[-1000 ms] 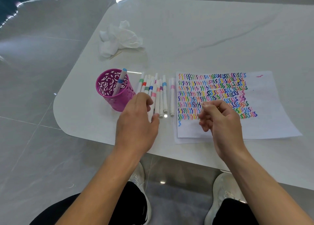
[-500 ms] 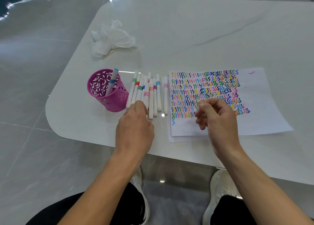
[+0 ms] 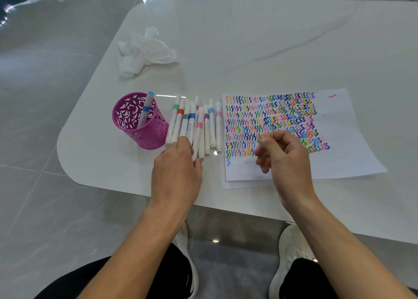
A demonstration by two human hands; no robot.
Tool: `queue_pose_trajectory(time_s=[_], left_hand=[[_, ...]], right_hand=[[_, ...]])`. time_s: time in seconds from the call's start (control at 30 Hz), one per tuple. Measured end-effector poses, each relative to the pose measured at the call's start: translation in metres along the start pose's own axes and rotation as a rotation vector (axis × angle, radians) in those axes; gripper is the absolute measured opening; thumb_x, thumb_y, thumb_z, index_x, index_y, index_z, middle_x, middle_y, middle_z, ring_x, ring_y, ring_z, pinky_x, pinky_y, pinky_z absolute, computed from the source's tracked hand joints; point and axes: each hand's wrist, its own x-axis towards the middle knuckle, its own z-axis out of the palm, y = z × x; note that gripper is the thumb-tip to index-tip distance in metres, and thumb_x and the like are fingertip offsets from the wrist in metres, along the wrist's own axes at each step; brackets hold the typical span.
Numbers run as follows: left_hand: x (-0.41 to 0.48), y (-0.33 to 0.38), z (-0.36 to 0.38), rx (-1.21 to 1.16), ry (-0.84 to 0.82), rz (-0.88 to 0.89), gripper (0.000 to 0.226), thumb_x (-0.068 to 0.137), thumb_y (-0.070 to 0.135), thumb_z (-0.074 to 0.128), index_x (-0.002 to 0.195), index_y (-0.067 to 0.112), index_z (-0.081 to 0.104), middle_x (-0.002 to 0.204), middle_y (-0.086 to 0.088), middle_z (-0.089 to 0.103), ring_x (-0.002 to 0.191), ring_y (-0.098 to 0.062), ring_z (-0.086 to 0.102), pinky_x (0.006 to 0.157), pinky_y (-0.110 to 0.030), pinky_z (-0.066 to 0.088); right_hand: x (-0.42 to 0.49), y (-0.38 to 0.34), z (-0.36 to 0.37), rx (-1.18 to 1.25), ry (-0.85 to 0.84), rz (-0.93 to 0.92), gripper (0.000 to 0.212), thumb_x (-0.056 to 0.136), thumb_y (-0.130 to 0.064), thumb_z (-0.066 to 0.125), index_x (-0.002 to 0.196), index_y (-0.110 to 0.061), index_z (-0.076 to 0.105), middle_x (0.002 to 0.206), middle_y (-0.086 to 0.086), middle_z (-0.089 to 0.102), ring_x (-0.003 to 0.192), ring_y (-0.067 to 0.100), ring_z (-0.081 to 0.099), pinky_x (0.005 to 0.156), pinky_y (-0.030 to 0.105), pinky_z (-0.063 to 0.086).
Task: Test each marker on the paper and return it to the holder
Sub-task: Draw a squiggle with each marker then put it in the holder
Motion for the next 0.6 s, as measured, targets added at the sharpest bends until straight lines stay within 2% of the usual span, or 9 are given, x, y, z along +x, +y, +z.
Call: queue_pose_trajectory(time_s=[0.1,0.17,0.37,0.43,0.6], left_hand=[[0.001,0.000,-0.001,-0.004,0.009,-0.016,0.025,0.088,0.026,0.073,0.087,0.022,0.048,0.082,0.006,0.058,0.071,-0.011,0.054,0.056,-0.010,0.026],[0.001,-0.001,-0.002,-0.017,0.021,-0.028,0.023,0.088,0.025,0.073,0.086,0.021,0.051,0.079,0.006,0.058,0.069,-0.010,0.054,0.056,-0.010,0.025],[-0.002,0.006,-0.007,-0.150,0.059,-0.007,0.018,0.085,0.024,0.073,0.085,0.023,0.055,0.072,0.012,0.056,0.068,-0.009,0.056,0.065,-0.030,0.051],[-0.004,0.010,-0.008,-0.208,0.051,-0.009,0.017,0.083,0.025,0.074,0.085,0.024,0.057,0.071,0.013,0.058,0.069,-0.010,0.059,0.068,-0.035,0.056],[-0.005,0.016,-0.006,-0.267,0.003,0.020,0.018,0.082,0.028,0.077,0.090,0.027,0.061,0.070,0.017,0.058,0.064,-0.002,0.059,0.067,-0.027,0.057]], right_hand=[[0.001,0.001,0.001,-0.004,-0.003,-0.003,0.015,0.103,-0.020,0.063,0.089,-0.015,0.065,0.067,-0.006,0.069,0.056,0.006,0.061,0.051,0.018,0.050],[0.001,0.001,0.001,-0.005,-0.005,-0.004,0.014,0.103,-0.020,0.063,0.090,-0.014,0.065,0.066,-0.006,0.069,0.056,0.006,0.061,0.051,0.018,0.051],[-0.001,0.000,0.002,-0.014,-0.029,-0.018,0.013,0.102,-0.018,0.063,0.090,-0.014,0.066,0.067,-0.005,0.070,0.056,0.007,0.062,0.052,0.019,0.051],[-0.002,0.000,0.002,-0.032,-0.056,-0.028,0.011,0.102,-0.018,0.065,0.092,-0.013,0.067,0.070,-0.003,0.072,0.057,0.008,0.064,0.052,0.020,0.052],[0.003,-0.007,0.002,-0.064,-0.122,-0.039,0.009,0.102,-0.023,0.066,0.101,-0.015,0.071,0.080,-0.001,0.077,0.065,0.013,0.070,0.055,0.021,0.055]])
